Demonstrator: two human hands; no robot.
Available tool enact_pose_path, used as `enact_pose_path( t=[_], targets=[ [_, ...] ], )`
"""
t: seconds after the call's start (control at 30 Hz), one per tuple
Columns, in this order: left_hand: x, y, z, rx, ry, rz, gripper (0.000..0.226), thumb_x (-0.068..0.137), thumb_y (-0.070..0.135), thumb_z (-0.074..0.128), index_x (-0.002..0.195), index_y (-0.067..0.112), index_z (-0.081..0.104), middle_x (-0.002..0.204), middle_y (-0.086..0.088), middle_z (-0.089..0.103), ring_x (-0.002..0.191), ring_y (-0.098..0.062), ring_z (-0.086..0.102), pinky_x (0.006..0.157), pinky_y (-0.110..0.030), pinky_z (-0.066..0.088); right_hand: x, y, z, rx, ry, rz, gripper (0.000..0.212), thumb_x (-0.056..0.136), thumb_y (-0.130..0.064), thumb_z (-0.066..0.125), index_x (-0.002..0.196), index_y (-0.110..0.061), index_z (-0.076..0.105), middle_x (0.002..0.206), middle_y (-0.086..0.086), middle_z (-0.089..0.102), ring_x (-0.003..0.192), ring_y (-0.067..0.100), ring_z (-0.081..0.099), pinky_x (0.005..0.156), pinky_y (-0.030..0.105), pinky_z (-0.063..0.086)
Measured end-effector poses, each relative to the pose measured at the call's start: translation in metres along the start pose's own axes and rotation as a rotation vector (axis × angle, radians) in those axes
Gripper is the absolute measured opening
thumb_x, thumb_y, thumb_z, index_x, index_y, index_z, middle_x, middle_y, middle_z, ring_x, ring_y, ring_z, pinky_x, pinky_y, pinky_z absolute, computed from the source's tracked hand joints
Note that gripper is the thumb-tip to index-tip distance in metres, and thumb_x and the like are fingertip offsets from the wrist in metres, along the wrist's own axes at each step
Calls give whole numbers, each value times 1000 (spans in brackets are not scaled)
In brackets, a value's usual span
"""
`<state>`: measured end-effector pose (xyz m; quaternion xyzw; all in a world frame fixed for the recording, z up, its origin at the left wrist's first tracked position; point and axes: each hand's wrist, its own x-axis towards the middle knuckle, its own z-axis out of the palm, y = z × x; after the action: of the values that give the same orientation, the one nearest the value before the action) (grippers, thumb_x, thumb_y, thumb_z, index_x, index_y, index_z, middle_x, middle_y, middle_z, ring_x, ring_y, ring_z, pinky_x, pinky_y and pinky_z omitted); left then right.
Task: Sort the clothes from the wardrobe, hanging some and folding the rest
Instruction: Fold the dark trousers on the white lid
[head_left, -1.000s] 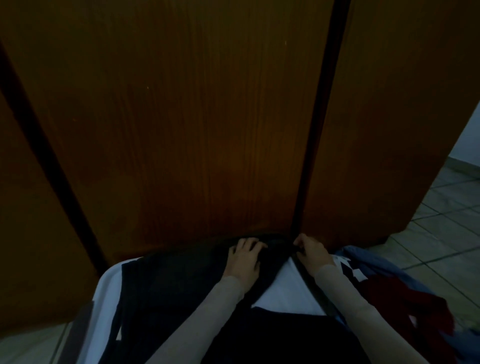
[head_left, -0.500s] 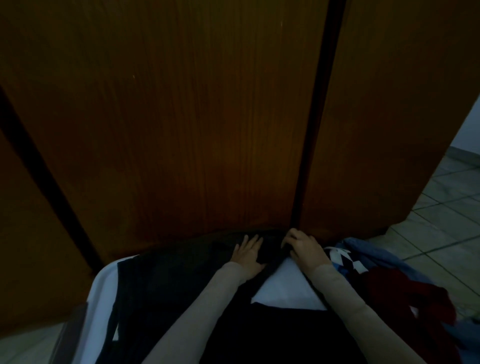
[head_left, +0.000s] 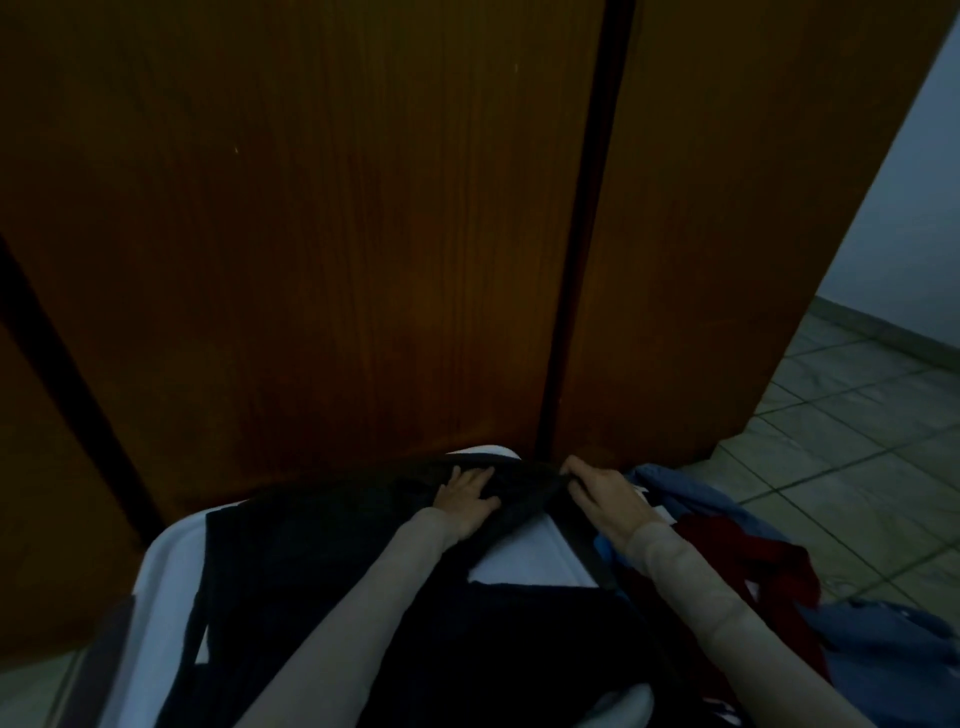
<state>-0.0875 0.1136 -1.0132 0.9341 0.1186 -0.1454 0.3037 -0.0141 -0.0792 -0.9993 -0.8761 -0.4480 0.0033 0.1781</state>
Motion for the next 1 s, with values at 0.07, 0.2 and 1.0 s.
enact_pose_path(
  t=[0.07,0.2,1.0],
  targets=[
    [-3,1,3,55,-4,10,56,101,26,33,151,17,6,158,-6,0,145,-26,-8,117,-39,0,-2,-3,-3,-4,-21,15,7,98,-18,42,105,-18,44,106,6,55,93,18,53,79,27,40],
    [-3,8,6,52,-2,-35,60,98,25,41,150,24,10,155,-9,4,143,-31,5,118,-42,9,-8,1,-16,-174,-106,45,20,91,-9,50,111,-12,49,117,5,50,107,18,47,85,23,34],
    [61,107,24,150,227,15,27,101,26,37,118,14,54,124,-11,56,119,-27,46,104,-42,25,-20,49,-8,-69,-179,144,21,78,-6,65,95,-16,57,100,1,53,96,16,49,78,25,35]
  ],
)
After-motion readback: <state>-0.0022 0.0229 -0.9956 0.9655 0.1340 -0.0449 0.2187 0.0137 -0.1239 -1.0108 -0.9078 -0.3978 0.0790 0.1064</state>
